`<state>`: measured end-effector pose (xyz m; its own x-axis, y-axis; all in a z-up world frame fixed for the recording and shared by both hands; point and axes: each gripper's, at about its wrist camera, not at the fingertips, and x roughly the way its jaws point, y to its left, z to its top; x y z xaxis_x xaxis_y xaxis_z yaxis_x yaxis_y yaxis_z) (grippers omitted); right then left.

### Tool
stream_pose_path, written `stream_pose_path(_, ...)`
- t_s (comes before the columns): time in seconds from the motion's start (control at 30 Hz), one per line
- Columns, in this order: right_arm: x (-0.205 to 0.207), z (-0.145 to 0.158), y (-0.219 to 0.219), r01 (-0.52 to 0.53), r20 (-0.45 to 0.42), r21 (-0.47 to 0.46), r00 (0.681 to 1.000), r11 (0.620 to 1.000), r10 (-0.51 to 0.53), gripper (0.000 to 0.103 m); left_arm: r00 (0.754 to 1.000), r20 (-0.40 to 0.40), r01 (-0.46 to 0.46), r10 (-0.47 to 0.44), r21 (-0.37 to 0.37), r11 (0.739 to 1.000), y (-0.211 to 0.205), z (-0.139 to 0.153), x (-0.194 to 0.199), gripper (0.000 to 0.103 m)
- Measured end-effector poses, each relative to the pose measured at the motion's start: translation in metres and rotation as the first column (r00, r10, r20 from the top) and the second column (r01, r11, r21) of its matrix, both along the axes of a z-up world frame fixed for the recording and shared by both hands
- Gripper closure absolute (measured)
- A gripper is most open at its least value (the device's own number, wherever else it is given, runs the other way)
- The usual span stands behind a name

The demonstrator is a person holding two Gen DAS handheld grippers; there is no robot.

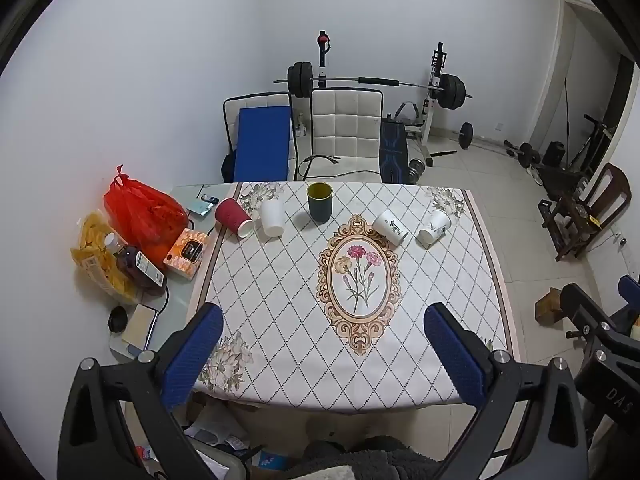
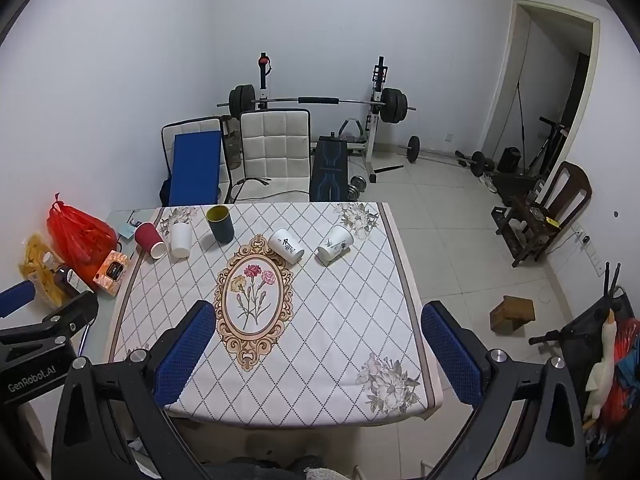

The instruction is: Flip cup upside down

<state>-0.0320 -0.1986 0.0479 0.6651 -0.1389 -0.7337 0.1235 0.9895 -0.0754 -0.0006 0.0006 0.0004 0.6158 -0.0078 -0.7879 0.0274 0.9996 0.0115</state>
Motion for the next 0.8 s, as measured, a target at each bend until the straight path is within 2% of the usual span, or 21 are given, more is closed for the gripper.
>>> stream_pose_path(0.6, 0.005, 0.006, 0.002, 0.001, 0.008, 0.000, 1.000, 1.000, -0.001, 0.000, 1.000, 0.001, -0.002, 0.002, 0.009, 1.000, 0.004, 0.003, 0.000, 0.000)
stream_pose_path(0.8, 0.007, 0.008, 0.004, 0.003, 0.011, -0.001, 1.000, 1.000, -0.003, 0.000, 1.000, 0.007, -0.002, 0.002, 0.011, 1.000, 0.001, 0.014, 0.001, 0.000)
